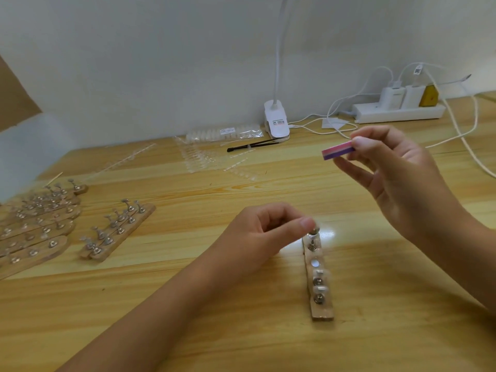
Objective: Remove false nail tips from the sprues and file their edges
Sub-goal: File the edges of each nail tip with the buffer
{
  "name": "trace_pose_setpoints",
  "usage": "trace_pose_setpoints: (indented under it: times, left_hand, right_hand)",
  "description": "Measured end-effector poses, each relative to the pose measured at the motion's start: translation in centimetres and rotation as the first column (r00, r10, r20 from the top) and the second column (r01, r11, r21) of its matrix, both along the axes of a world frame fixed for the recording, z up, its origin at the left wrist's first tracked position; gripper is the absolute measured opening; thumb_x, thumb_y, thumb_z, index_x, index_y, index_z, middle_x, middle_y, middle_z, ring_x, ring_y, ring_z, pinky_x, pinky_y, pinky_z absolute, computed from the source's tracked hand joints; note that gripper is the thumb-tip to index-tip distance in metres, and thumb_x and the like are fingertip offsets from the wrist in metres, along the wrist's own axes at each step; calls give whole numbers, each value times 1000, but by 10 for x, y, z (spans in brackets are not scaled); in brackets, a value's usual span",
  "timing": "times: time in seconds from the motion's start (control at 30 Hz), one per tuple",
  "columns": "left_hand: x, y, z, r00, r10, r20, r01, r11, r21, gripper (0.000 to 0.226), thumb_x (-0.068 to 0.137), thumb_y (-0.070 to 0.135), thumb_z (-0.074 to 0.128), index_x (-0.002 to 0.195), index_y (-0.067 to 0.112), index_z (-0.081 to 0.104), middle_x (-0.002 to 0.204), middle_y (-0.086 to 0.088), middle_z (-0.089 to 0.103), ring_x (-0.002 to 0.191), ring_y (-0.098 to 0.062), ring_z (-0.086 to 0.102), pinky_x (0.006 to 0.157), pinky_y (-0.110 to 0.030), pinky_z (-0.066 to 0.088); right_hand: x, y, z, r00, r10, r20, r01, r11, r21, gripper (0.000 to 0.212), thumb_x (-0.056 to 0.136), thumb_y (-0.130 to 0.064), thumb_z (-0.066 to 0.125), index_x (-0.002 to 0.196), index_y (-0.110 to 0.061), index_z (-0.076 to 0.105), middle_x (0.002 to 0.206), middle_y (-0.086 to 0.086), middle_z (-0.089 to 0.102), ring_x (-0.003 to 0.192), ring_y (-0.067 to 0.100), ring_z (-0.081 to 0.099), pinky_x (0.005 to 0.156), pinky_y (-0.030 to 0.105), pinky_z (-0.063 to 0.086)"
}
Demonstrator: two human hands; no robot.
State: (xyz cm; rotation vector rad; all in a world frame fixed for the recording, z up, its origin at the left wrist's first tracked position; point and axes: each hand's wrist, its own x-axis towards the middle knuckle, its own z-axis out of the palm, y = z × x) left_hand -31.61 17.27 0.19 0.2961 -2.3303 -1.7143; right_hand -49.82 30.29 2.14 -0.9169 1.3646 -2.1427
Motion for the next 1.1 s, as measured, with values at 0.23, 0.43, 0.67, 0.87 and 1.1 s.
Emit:
trace_pose_setpoints:
  times: [0.23, 0.43, 0.67, 0.87, 1.1]
  left_hand:
    - [4, 2, -6, 996, -80, 46, 90, 952, -291, 33, 86, 53, 60, 95, 25, 74, 78, -11, 65, 63, -7, 51, 59, -13, 39]
    - [2, 2, -9, 987, -127, 96, 159, 844, -512, 33, 93, 48, 56, 100, 22, 75, 80, 6, 67, 72, -13, 59, 60, -22, 44]
    - [2, 2, -7, 989, -110, -96, 8, 700, -714, 41, 93, 43, 49, 81, 15, 76, 62, 10, 62, 56, -9, 54, 51, -29, 46]
    - [6, -2, -3, 961, -104, -256, -129, 651, -748, 36, 92, 37, 57, 68, 16, 71, 56, 9, 57, 51, -8, 50, 46, -26, 42]
    - [9, 2, 4, 905, -314, -288, -98, 506, -857, 8, 81, 20, 72, 88, 15, 73, 64, 16, 43, 58, -1, 41, 51, -19, 38]
  right_hand:
    - [2, -1, -1, 1000, 23, 13, -24, 998, 60, 17, 78, -19, 68, 93, -15, 62, 89, 0, 60, 81, 8, 66, 80, 23, 57]
    - [3, -3, -3, 999, 49, 19, -51, 995, 91, 8, 86, -12, 64, 94, -13, 63, 87, 2, 61, 81, 9, 66, 79, 23, 57]
    - [4, -4, -4, 997, 77, 18, -78, 991, 113, 21, 76, -20, 69, 94, -13, 64, 86, 0, 62, 84, 11, 66, 80, 24, 57]
    - [4, -4, -4, 997, 77, 24, -80, 990, 115, 20, 75, -20, 69, 93, -13, 64, 83, -2, 64, 83, 11, 67, 78, 23, 57]
    - [3, -4, -5, 996, 84, 6, -84, 989, 125, 22, 75, -21, 70, 94, -12, 64, 83, -2, 65, 85, 12, 68, 79, 24, 57]
